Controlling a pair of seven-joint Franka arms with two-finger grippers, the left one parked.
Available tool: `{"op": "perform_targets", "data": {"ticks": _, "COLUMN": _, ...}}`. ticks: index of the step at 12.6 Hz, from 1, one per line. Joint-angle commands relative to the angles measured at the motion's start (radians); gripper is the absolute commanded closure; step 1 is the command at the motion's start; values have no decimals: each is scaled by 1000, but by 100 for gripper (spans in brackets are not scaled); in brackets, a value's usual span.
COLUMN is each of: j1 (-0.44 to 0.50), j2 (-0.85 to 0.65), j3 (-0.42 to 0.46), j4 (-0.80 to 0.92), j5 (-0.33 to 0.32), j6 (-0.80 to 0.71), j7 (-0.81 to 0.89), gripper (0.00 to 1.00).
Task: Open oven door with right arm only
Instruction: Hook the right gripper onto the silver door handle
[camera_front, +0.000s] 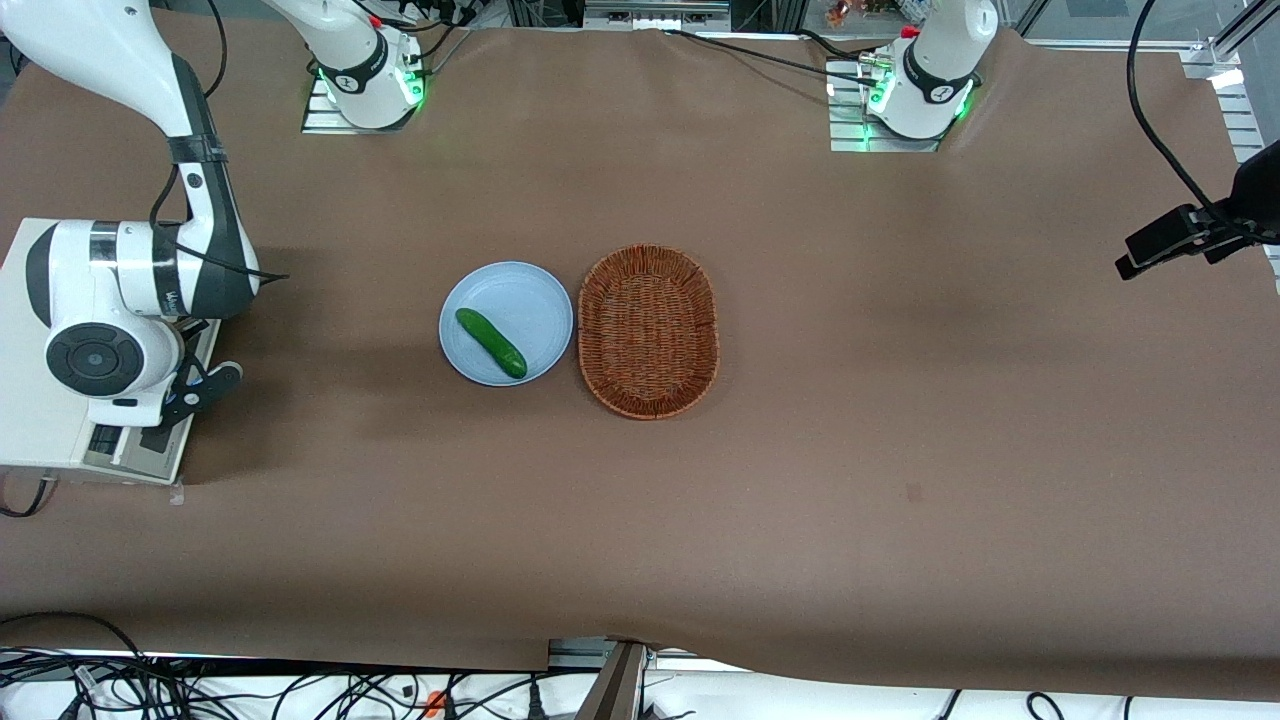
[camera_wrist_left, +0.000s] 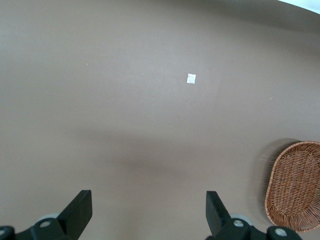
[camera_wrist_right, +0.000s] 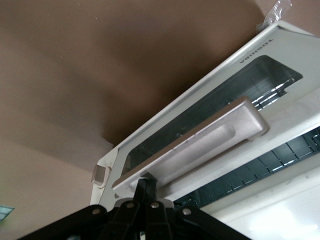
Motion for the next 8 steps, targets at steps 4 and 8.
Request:
{"op": "perform_targets", "data": {"ticks": 4, "j1": -9, "j2": 46, "j3": 0, "j4": -14, "j5": 49, "j6": 98, "j7": 20, "gripper": 100}}
{"op": "perform_targets", "data": {"ticks": 8, "j1": -9, "j2": 64, "j3": 2, "j4": -14, "j5": 78, "j6": 124, "j7": 46, "gripper": 100}}
